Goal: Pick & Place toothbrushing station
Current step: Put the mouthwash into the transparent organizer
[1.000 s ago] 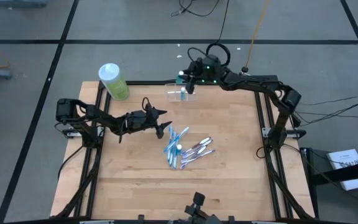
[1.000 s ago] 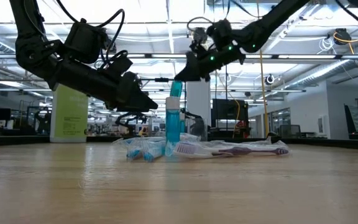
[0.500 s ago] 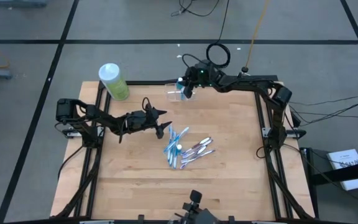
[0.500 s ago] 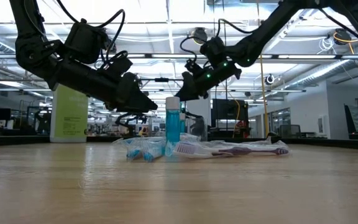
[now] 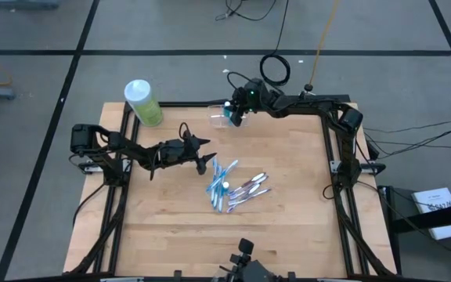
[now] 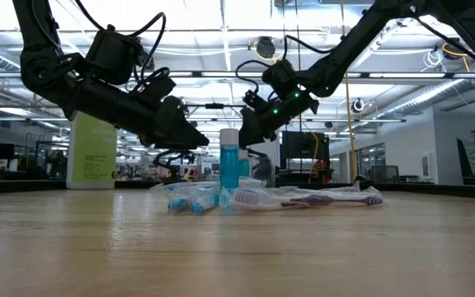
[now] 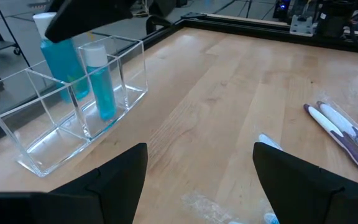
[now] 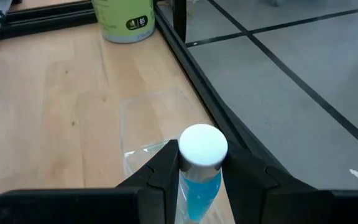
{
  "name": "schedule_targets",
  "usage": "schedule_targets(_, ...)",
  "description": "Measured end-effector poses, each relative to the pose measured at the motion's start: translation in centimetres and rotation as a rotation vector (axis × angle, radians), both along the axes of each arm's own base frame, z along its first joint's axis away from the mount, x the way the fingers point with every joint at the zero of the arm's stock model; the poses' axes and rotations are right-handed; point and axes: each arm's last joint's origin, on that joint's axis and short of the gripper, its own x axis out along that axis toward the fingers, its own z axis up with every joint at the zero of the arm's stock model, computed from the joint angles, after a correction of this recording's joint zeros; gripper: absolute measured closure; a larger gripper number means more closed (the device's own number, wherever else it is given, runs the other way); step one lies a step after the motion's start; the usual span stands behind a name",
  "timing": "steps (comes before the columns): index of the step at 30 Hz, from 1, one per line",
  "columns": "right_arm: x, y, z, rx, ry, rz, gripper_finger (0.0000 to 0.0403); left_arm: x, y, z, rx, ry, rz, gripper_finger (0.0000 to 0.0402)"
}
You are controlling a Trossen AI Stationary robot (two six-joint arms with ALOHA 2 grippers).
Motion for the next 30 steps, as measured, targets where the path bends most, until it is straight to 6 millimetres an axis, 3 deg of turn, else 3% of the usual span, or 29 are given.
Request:
schedule_targets(17,-0.51,-0.27,-0.53,-0.015,0.076,-0.035,0.0311,0.0,0.0,0.0,-0.001,-0.001,0.0,0.0105)
schedule_targets(30,-0.53,-0.27,-0.57,-0.007,0.078,-0.039,0.0277,0.0,0.0,0.0,-0.001,-0.001,0.0,0.0105)
